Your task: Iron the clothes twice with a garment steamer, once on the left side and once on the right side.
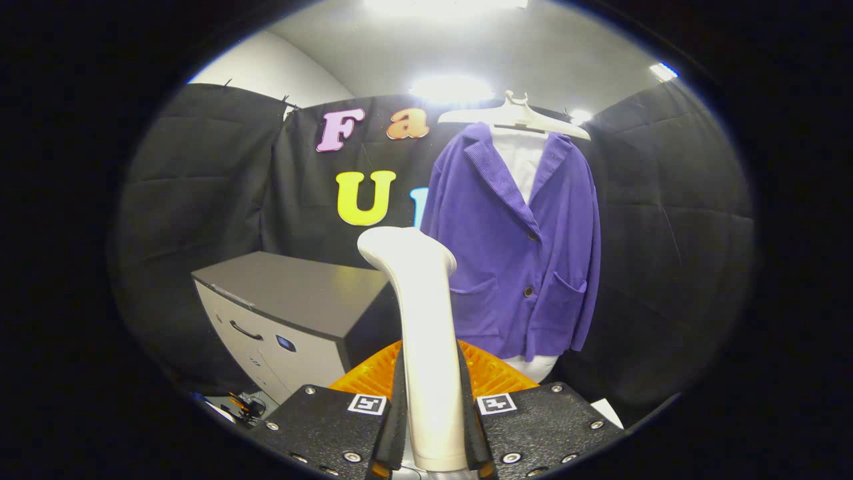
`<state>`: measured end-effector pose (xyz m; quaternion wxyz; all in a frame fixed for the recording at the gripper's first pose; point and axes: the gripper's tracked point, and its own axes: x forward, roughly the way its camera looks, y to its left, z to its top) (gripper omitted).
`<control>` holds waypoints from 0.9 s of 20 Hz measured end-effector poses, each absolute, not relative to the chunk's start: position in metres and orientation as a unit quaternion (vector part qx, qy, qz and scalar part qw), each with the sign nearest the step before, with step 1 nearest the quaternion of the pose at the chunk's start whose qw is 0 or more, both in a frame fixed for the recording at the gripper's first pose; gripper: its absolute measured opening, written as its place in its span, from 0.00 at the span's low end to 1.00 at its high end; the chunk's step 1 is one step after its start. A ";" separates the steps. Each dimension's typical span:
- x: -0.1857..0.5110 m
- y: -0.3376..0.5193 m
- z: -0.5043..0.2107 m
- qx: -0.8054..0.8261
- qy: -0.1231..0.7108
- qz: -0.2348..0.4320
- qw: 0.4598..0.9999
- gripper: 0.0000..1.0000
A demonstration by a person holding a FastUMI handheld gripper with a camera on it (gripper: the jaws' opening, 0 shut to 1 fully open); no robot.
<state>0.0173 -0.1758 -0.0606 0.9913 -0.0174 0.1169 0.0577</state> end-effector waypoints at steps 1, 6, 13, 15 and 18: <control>0.018 -0.165 -0.053 -0.015 0.109 0.060 0.992 0.35; 0.020 -0.109 -0.021 -0.023 0.083 0.066 0.994 0.35; 0.013 -0.043 0.012 -0.001 0.050 0.046 0.998 0.35; 0.005 -0.029 0.011 -0.006 0.046 0.039 0.998 0.35; 0.000 -0.011 0.005 -0.017 0.047 0.025 0.998 0.35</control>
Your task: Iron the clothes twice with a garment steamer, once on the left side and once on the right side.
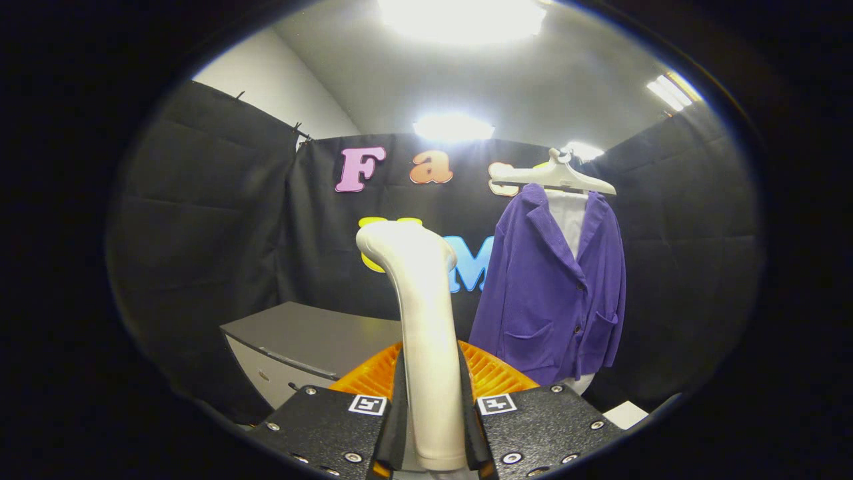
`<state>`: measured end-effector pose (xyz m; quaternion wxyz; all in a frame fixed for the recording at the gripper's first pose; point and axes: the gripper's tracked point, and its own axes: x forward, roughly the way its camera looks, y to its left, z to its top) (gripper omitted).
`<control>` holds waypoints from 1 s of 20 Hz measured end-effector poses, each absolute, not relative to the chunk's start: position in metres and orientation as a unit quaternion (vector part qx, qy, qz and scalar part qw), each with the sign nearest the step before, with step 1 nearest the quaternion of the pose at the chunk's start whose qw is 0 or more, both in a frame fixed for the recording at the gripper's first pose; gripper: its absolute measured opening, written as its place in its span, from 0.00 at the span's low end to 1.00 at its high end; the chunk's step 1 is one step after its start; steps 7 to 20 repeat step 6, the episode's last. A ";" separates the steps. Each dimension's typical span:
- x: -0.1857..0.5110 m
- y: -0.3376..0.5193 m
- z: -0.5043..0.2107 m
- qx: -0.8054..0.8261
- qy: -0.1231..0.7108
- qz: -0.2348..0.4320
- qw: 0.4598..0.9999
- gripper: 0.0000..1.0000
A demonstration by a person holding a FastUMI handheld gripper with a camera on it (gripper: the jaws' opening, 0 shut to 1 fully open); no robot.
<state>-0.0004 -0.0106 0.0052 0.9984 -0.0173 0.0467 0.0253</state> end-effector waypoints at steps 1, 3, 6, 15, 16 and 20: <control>-0.002 -0.003 0.001 -0.019 0.052 0.025 0.998 0.35; -0.003 0.006 0.000 -0.027 0.053 0.021 0.998 0.35; -0.005 0.002 -0.004 -0.026 0.050 0.004 0.998 0.35; -0.005 0.002 -0.004 -0.026 0.050 0.004 0.998 0.35; -0.005 0.002 -0.004 -0.026 0.050 0.004 0.998 0.35; -0.005 0.002 -0.004 -0.026 0.050 0.004 0.998 0.35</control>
